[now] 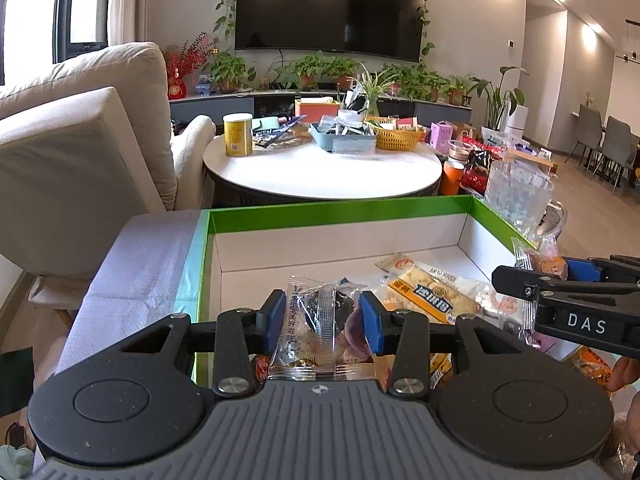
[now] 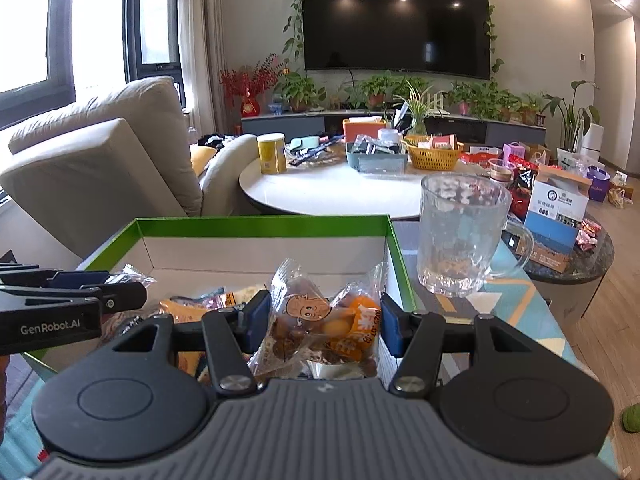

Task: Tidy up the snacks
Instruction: 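Carry both clear bags up over the green box, then open both grippers to drop the clear bags into the box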

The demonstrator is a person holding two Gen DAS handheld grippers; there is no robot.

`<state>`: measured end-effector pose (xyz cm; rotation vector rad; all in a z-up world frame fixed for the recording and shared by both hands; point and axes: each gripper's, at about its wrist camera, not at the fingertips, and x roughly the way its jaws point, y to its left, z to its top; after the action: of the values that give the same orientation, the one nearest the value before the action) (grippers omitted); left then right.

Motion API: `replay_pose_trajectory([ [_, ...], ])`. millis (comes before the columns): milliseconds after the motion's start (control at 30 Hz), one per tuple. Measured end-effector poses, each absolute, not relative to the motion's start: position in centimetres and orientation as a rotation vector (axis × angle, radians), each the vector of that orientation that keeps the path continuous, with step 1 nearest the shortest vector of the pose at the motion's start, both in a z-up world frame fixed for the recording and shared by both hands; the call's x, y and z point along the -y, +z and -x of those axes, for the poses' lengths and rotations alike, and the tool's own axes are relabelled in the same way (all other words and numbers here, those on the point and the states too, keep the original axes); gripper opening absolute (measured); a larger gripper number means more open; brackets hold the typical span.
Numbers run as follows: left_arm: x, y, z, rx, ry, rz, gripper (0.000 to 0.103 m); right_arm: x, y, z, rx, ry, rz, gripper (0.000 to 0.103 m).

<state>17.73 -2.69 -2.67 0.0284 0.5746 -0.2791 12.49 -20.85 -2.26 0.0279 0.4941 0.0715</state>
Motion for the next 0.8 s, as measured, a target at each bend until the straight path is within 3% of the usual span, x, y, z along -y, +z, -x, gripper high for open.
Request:
replay_pose_trajectory([
  [800,1.7,-3.7,-14.9,-0.636,-0.219,-0.014,0.045,20.5,-3.2,-9.3,-0.519,0.04,0.009,0.048],
])
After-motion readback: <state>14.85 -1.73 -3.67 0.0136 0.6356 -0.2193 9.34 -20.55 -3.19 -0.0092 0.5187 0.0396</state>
